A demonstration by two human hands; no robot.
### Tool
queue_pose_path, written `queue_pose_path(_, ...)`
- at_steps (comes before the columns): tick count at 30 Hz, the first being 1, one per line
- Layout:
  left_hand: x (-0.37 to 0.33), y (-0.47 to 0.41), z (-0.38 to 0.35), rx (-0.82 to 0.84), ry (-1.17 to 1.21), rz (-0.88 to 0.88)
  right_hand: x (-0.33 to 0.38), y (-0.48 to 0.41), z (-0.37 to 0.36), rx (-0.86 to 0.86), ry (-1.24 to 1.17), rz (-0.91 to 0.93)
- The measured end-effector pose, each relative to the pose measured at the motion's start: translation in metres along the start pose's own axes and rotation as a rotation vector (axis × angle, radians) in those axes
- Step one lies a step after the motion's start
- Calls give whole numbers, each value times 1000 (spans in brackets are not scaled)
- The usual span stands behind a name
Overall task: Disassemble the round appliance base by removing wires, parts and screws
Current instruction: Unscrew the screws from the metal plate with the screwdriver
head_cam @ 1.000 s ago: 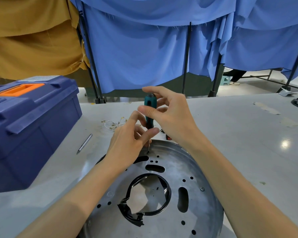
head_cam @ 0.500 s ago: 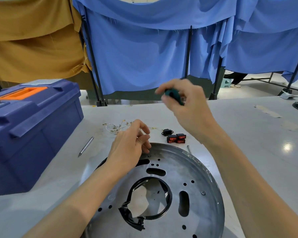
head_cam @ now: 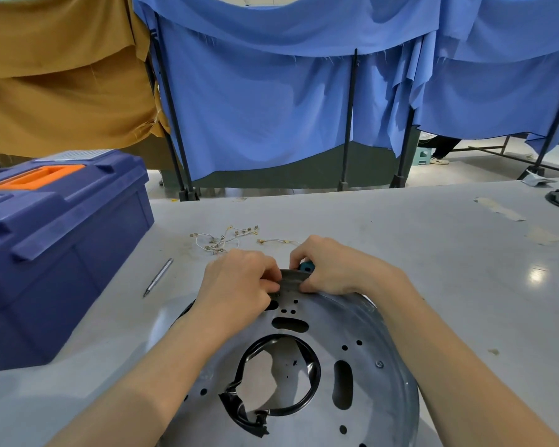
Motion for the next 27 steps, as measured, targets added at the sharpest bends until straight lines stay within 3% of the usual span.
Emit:
queue_pose_path(12,-13,3,-17,165,-485,-146,-1,-3,-3,-1,-15,15)
queue_pose_path(27,-22,9,-20,228,-537,-202,-1,-5,-5,21,-22,22)
Point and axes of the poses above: each hand's wrist, its own y-axis away from the middle knuckle, its own z-axis out of the back of the hand, x = y × z, the point moved 6 cm from there along -y, towards the middle knuckle, and after that the axes turned 9 degrees about y, right-handed, at the moved point
